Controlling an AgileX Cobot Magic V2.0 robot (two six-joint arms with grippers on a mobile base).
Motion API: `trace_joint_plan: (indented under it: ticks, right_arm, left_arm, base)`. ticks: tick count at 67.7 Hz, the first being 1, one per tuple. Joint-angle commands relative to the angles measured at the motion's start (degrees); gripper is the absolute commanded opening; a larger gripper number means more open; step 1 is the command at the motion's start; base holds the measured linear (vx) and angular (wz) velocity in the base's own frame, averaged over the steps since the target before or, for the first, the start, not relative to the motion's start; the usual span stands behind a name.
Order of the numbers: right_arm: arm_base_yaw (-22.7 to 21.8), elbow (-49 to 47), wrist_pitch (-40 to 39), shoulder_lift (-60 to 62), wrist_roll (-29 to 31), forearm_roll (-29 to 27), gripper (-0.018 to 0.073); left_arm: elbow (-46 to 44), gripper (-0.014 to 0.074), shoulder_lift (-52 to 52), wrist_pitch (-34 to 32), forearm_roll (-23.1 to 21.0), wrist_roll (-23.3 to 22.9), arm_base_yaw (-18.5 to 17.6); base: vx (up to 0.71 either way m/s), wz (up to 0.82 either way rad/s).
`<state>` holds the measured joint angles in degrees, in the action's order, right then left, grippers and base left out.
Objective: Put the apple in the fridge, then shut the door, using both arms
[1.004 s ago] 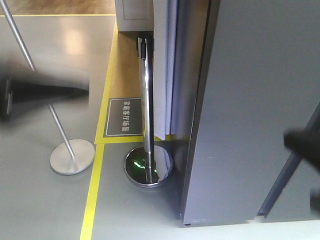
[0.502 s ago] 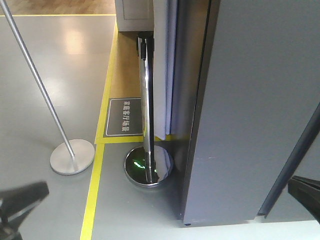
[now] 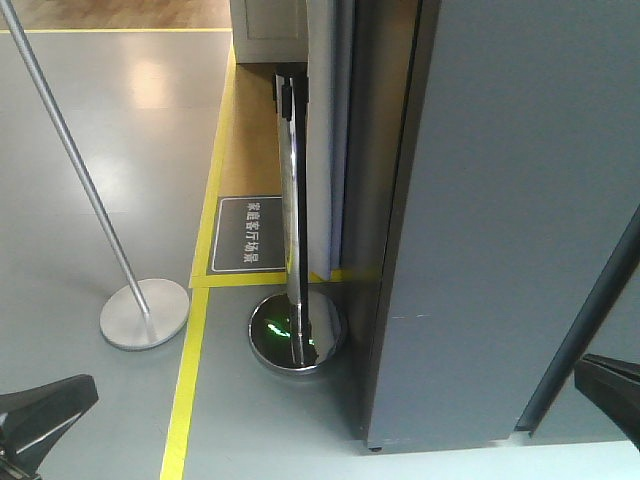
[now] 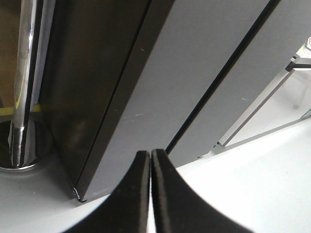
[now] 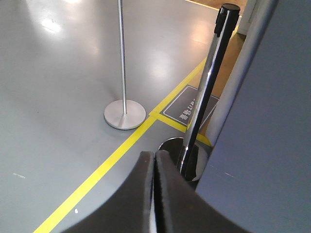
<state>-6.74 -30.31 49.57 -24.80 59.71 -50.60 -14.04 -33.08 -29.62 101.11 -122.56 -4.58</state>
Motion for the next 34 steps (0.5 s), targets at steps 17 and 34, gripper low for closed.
trace_joint_plan:
  ticks: [17,34]
  right_arm:
    - [0.01,-1.53,-2.08,-0.36,0.06,-2.58,-0.0006]
    - [0.01,-1.53,-2.08,-0.36,0.06,-2.58,-0.0006]
  left_arm:
    - [-1.49,-0.0008,0.16,1.08,-2.55,-0.70,0.07]
    - [-1.49,-0.0008,0.16,0.18,-18.71,-0.70,0.07]
  base:
    - [0.00,0.00]
    - [0.00,0.00]
